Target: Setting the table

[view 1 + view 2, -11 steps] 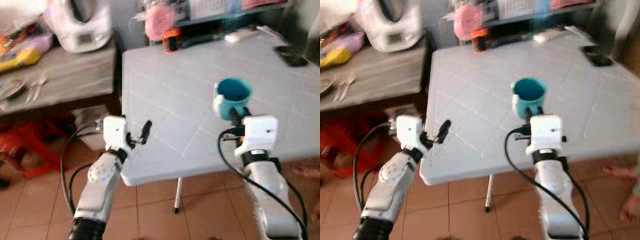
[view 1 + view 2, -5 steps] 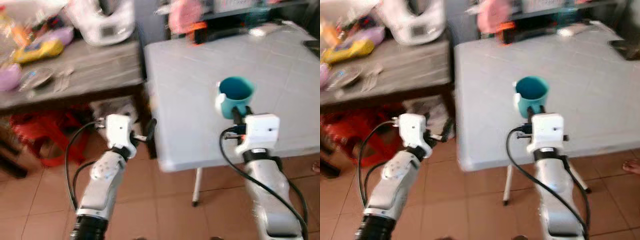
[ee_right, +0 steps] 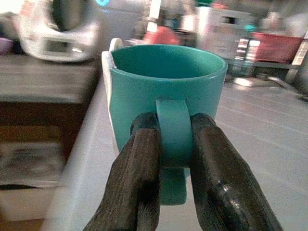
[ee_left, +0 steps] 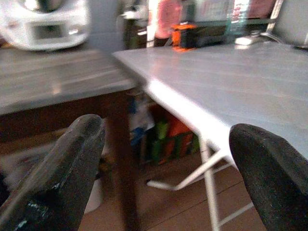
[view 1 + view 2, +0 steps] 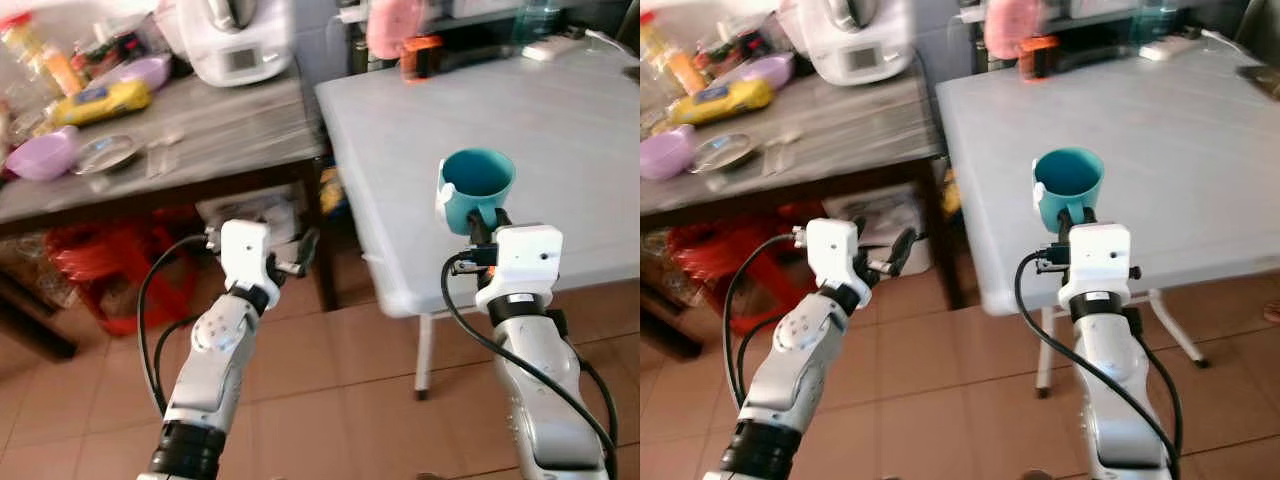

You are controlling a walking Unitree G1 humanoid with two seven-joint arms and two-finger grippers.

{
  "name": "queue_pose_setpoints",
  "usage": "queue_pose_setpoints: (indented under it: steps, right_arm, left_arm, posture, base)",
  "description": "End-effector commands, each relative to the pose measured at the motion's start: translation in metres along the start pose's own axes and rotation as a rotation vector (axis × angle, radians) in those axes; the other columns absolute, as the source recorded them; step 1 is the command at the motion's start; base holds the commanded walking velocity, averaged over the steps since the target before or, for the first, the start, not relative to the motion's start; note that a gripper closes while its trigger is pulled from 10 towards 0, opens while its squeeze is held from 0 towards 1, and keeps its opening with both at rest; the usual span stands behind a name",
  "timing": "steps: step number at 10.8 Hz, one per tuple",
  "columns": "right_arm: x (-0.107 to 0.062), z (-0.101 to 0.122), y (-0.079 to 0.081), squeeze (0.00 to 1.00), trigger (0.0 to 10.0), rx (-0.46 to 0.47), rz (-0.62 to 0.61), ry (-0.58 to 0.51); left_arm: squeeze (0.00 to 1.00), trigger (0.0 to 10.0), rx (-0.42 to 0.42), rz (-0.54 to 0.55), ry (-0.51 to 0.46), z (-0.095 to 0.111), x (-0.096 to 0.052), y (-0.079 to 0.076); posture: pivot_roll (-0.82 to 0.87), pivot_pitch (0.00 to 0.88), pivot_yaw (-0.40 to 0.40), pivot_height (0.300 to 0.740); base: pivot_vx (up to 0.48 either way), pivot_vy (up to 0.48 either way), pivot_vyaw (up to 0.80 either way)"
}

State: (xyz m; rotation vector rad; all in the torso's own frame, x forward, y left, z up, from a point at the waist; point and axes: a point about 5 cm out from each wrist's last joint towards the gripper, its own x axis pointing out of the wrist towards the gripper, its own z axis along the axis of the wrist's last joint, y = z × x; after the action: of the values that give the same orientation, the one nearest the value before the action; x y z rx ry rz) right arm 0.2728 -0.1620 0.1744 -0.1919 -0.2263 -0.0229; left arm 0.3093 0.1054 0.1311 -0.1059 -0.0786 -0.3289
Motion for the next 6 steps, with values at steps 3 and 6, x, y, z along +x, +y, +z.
queue_pose_setpoints:
  steps: [3, 6]
  right_arm:
    - [0.0021, 0.0073, 0.0059, 0.00, 10.0, 0.012, 0.024, -0.043]
    - [0.0032, 0.0076, 0.0065, 0.00, 10.0, 0.010, 0.024, -0.051]
  left_arm:
    - [0.00, 10.0, 0.009, 0.031, 0.010, -0.0015, -0.0010, 0.0080]
    - [0.00, 10.0, 0.010, 0.027, 0.006, -0.0012, 0.0000, 0.0070]
  posture:
    - [-0.10, 0.087, 0.147, 0.740]
    - [-0.10, 0.080, 0.149, 0.740]
  base:
    - [0.000, 0.477, 0.00]
    - [0.000, 0.480, 0.00]
